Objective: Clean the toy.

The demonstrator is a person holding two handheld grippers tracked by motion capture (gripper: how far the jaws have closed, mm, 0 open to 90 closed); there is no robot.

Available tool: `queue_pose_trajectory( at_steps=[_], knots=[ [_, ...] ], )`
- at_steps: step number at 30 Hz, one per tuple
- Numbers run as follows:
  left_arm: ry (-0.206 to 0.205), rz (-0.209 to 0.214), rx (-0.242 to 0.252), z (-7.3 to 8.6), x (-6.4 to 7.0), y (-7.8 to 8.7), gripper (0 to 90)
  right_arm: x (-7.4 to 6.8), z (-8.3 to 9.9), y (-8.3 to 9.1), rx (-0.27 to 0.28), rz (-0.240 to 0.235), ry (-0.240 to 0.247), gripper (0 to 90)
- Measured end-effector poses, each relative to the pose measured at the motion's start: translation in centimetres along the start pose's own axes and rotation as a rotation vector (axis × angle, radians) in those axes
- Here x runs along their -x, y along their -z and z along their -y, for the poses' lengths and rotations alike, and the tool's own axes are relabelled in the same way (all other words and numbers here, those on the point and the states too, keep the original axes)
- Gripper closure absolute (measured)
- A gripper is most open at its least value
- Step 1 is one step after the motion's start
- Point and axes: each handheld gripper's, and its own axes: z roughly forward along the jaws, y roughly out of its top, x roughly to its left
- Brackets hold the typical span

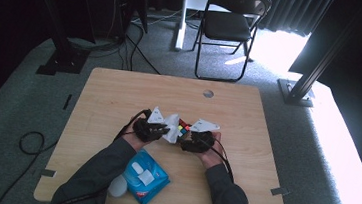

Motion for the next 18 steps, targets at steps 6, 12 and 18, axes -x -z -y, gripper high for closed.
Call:
queue_pose_trajectory(
  at_steps=[6,12,18],
  knots=[
    [-0.007,0.007,-0.017,0.1,0.4,-0.5,82.1,-0.1,-0.2,0.0,-0.006,0.022,-0.018,34.3],
    [-0.031,0.009,-0.046,0.1,0.9,-1.2,82.1,0.1,-0.3,0.2,0.009,0.017,-0.045,34.3],
    [-0.032,0.014,-0.057,0.1,0.8,-1.2,82.1,0.0,-0.4,0.2,0.011,0.018,-0.051,34.3]
  ],
)
